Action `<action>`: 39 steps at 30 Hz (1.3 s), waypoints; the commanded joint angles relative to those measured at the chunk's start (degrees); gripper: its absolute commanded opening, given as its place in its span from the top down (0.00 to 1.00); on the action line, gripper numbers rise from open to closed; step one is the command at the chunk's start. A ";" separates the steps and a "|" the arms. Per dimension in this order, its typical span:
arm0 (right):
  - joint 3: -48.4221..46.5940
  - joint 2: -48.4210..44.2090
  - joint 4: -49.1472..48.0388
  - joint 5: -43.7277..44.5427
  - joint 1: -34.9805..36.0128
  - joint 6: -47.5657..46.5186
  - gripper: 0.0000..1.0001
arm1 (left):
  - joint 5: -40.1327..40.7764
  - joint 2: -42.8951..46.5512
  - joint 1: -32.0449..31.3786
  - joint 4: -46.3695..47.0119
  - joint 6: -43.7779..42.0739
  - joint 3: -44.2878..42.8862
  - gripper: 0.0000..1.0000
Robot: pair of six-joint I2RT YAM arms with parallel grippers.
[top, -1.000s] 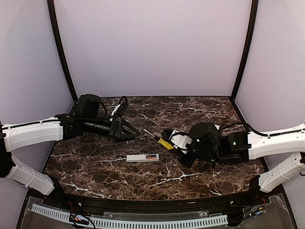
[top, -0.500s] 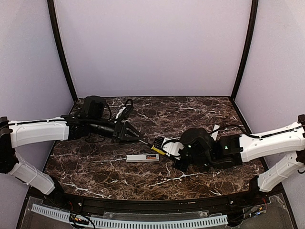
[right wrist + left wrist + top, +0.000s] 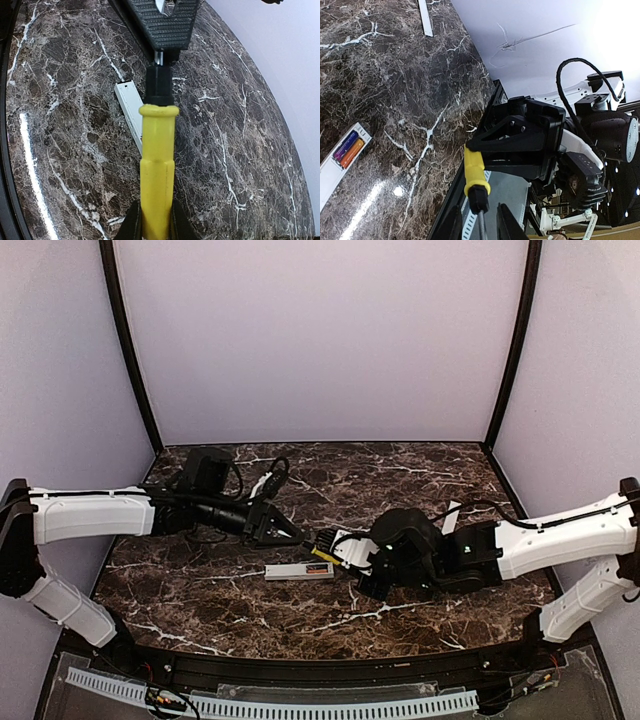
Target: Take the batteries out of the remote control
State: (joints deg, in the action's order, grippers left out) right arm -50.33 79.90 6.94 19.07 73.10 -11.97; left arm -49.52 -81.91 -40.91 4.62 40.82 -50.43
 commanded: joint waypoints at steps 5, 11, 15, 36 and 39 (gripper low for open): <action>-2.55 1.85 -1.05 0.99 0.54 -0.23 1.00 | -0.70 0.08 -0.51 0.34 -1.05 0.10 0.86; -2.71 2.02 -1.46 1.47 0.51 0.54 1.00 | -0.27 0.96 -0.65 0.39 -0.84 0.76 0.99; -2.20 1.48 -1.84 2.50 0.54 2.53 1.00 | 0.33 1.86 -0.73 1.22 -0.67 1.81 1.00; -1.25 -5.25 1.53 -2.86 -3.20 18.40 0.13 | 5.49 8.33 0.06 -0.40 -5.13 3.52 1.00; -0.27 -7.80 0.10 -10.12 -6.36 22.25 0.13 | 5.80 9.45 0.85 0.04 -5.42 4.00 1.00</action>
State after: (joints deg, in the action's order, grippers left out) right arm -51.68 75.53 9.19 17.74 70.11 3.79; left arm -44.64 -74.96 -40.97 5.21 37.23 -47.72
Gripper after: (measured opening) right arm 0.871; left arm 0.036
